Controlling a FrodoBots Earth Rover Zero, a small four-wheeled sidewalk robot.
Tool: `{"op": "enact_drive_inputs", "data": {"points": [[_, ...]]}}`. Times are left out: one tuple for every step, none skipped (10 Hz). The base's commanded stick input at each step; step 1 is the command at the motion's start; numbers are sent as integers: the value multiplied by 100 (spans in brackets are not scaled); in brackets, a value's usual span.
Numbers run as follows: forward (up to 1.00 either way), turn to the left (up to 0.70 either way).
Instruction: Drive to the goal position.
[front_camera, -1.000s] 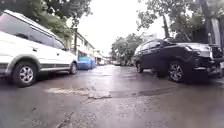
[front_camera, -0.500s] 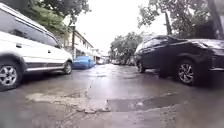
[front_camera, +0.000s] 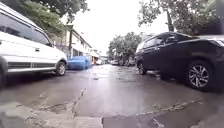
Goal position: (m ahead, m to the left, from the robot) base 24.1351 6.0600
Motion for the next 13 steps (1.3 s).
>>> {"op": "enact_drive_inputs", "data": {"points": [[100, 0], [100, 0], [100, 0], [100, 0], [100, 0], [100, 0], [100, 0], [100, 0], [100, 0], [100, 0], [100, 0], [100, 0], [100, 0]]}}
